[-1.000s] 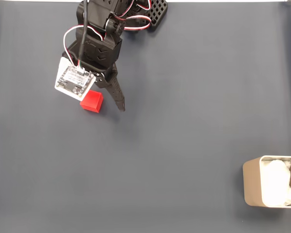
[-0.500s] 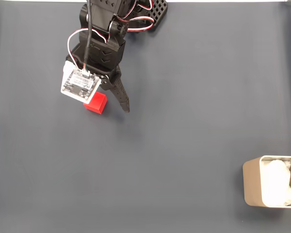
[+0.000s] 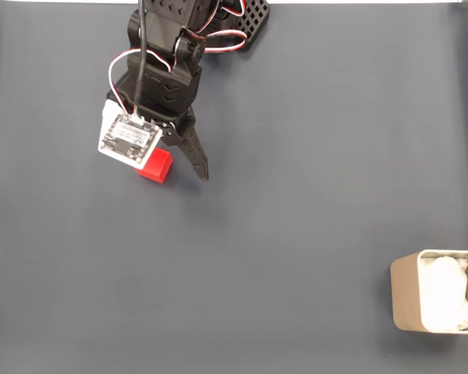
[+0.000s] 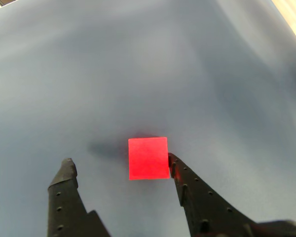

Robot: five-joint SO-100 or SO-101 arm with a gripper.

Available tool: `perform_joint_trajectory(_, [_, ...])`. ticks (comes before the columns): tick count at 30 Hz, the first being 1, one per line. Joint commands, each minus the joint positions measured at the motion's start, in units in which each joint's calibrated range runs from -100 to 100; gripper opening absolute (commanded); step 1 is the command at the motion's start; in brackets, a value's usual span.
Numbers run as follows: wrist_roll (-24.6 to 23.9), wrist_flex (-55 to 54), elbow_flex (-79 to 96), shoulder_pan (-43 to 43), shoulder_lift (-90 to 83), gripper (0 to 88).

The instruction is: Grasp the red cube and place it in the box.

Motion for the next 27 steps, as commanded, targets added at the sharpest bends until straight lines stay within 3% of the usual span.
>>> perform_joint_trajectory(1, [-0.5,-1.2,-1.3,-0.6,0.4,41.1])
perform_joint_trajectory(14, [-0.8,-2.1,-1.2,-0.6,1.4,38.4])
perform_joint_trajectory(27, [1.3,-2.3,-1.2,-0.7,2.0,14.4])
